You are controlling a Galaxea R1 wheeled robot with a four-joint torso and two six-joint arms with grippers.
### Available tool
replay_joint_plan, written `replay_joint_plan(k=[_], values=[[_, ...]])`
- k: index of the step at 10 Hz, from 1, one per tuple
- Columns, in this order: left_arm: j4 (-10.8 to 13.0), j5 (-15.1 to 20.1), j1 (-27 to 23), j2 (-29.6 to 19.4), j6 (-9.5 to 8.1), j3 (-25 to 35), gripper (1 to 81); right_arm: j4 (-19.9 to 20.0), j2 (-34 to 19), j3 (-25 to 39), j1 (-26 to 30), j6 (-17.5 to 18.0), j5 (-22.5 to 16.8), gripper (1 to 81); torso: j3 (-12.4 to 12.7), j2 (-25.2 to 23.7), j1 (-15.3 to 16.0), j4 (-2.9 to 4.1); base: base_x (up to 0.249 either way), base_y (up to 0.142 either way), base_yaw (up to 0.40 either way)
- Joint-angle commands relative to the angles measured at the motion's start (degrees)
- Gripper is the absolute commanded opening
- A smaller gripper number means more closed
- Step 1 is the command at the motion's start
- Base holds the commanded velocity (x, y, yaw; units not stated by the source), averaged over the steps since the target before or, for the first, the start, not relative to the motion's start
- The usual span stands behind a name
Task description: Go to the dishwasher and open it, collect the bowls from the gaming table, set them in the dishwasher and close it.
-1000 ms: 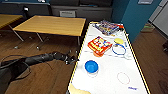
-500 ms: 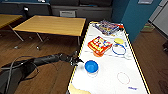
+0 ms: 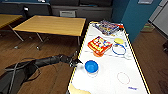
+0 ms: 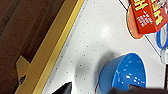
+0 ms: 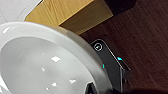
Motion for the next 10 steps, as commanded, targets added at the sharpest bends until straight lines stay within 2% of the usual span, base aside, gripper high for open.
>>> replay_joint_plan(k=[1,6,8,9,10], values=[[0.5,2.0,-8.7,1.2,-0.01,1.0,81.1,-1.4,-3.7,1.4,2.1,-0.3,-3.9,1.0,0.0,0.0,0.0,0.00,0.000,0.000,0.000],[1.4,1.9,-5.2,3.0,-0.10,-0.9,81.1,-1.5,-3.4,1.5,2.1,-0.4,-3.9,1.0,0.0,0.0,0.0,0.00,0.000,0.000,0.000],[2.3,2.0,-4.8,2.6,-1.77,-1.2,81.1,-1.5,-2.9,1.1,2.1,-0.3,-3.8,1.0,0.0,0.0,0.0,0.00,0.000,0.000,0.000],[3.8,2.6,-4.8,2.7,-3.09,-1.1,81.1,-1.6,-2.9,1.1,2.1,-0.3,-3.8,1.0,0.0,0.0,0.0,0.00,0.000,0.000,0.000],[6.3,3.2,-4.8,2.9,-5.81,-0.8,81.1,-1.5,-2.9,1.1,2.1,-0.3,-3.8,1.0,0.0,0.0,0.0,0.00,0.000,0.000,0.000]])
